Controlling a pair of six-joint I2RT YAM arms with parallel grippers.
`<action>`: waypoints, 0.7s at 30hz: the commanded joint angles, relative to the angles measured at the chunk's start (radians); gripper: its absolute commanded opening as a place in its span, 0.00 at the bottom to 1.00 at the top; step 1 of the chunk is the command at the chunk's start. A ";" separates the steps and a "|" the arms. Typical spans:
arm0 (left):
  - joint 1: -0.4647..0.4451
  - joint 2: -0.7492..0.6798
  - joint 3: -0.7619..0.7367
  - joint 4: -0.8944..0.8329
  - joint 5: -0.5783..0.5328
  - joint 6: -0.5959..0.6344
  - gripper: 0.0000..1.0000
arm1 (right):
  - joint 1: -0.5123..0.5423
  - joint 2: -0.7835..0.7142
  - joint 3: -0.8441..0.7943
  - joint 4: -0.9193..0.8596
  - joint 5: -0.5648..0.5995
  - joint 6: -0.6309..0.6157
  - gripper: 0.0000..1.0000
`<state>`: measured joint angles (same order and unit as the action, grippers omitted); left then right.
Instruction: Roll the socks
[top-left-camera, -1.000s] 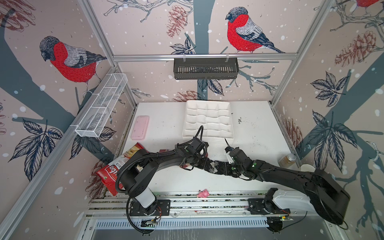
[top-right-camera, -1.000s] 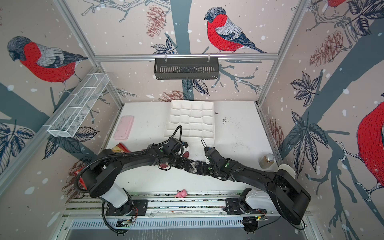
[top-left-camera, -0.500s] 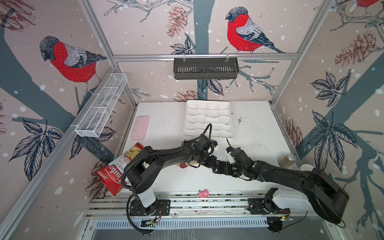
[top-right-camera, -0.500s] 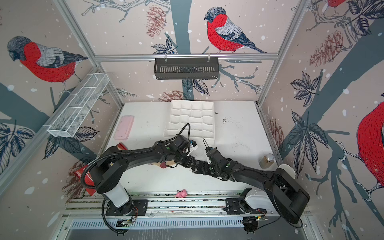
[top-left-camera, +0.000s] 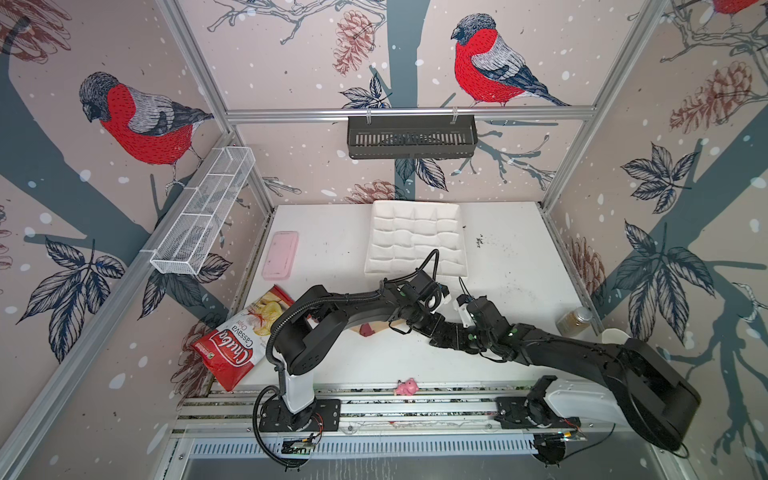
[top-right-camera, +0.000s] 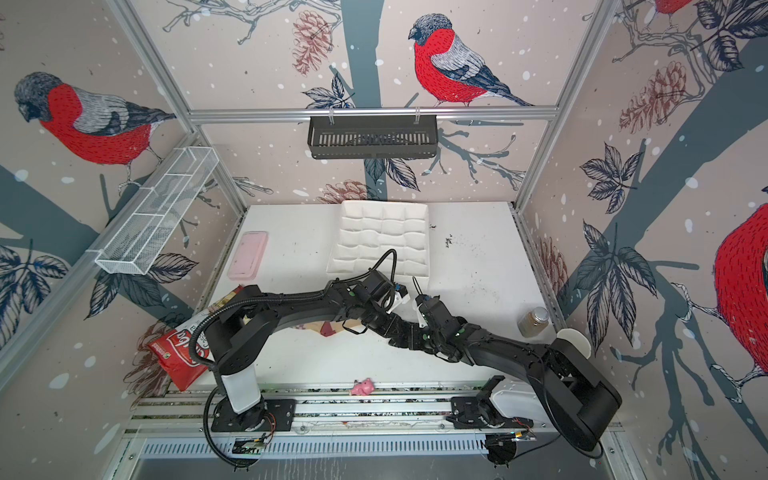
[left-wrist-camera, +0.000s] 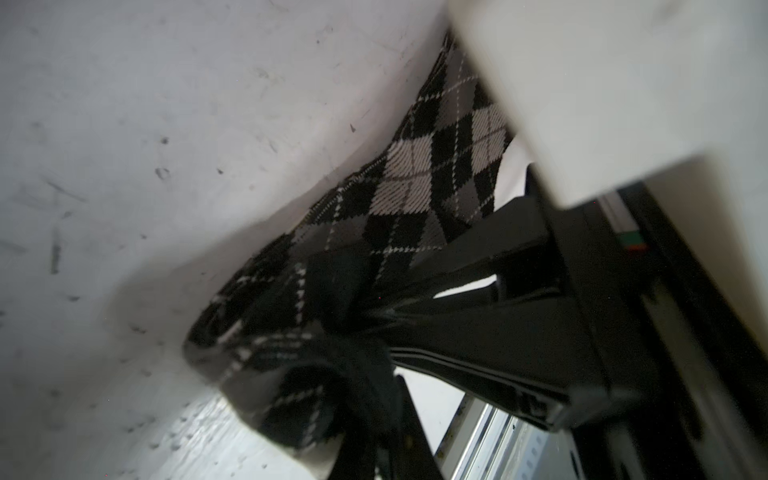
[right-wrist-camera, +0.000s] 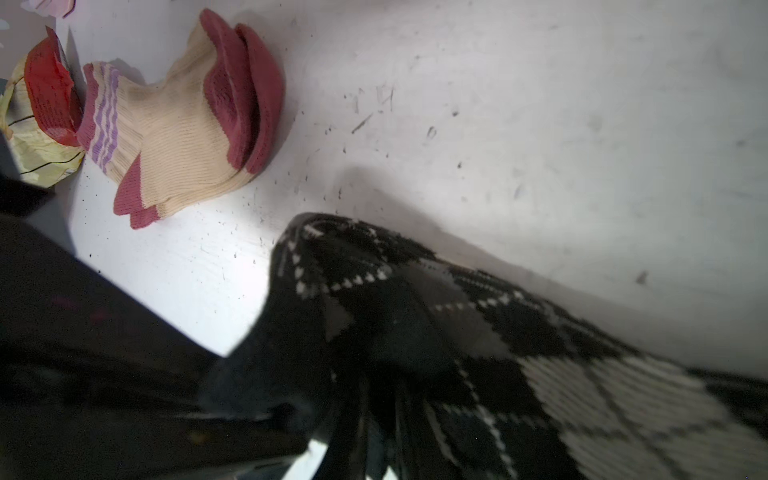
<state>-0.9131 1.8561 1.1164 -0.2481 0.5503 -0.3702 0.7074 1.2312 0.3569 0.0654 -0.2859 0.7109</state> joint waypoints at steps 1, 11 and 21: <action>-0.004 0.014 -0.002 -0.009 0.030 0.010 0.10 | -0.010 -0.012 -0.009 0.017 -0.004 0.009 0.17; 0.000 0.061 -0.002 0.026 0.008 0.001 0.18 | -0.027 -0.051 -0.018 0.004 -0.012 0.009 0.17; 0.019 0.060 -0.005 0.059 0.013 -0.013 0.19 | -0.040 -0.134 0.008 -0.041 -0.006 0.004 0.18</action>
<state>-0.8978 1.9144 1.1114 -0.2024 0.5747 -0.3855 0.6701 1.1126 0.3523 0.0391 -0.2905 0.7109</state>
